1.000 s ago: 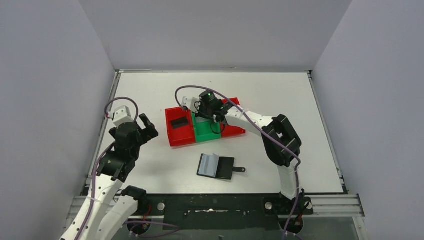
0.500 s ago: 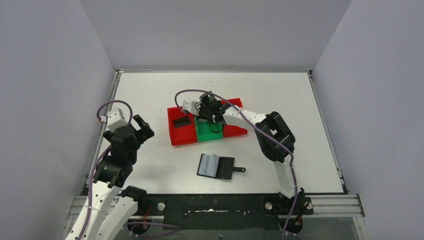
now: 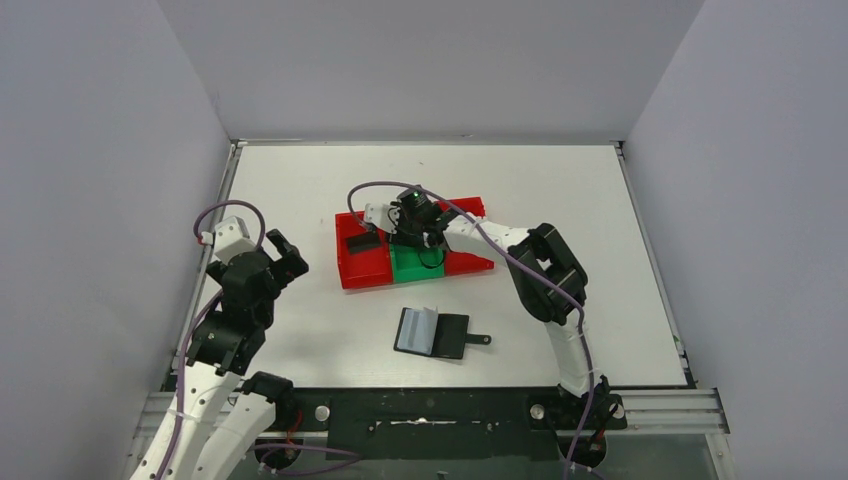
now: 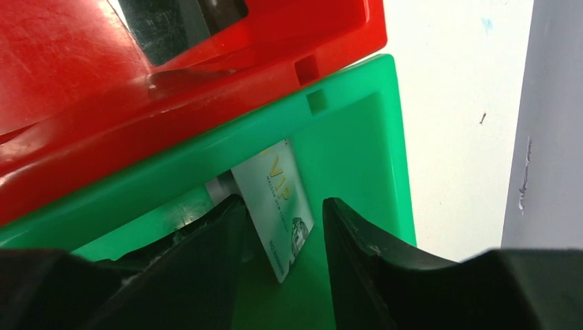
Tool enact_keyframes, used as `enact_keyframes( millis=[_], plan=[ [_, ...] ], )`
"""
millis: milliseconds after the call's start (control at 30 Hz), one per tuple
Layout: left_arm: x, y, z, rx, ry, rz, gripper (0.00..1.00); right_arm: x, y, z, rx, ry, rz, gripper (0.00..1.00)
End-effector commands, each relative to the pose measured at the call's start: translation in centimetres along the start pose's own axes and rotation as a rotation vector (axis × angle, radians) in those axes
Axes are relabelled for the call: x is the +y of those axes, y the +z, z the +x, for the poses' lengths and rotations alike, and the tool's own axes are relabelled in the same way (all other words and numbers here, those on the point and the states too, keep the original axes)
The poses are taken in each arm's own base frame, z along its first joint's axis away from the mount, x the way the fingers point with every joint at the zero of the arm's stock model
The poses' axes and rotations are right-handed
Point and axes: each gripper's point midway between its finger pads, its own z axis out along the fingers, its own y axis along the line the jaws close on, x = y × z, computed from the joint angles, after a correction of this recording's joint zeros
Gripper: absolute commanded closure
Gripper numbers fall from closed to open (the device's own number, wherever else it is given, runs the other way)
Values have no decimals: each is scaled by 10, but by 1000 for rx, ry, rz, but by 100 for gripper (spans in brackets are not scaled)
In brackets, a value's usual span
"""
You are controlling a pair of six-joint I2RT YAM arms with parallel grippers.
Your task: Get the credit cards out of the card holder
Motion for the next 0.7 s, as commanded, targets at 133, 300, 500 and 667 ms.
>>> enact_keyframes(
  millis=[133, 300, 500, 667],
  plan=[
    [-3, 2, -6, -20, -17, 2, 6, -19, -19, -35, -124, 110, 10, 51],
    [-3, 2, -6, -19, -17, 3, 6, -33, -37, -46, -192, 191, 20, 48],
    [-4, 3, -4, -13, -16, 8, 5, -52, -61, -61, -273, 327, 87, 46],
    [-3, 3, -4, -13, -14, 1, 5, -61, -83, -88, -403, 577, 101, 48]
  ],
)
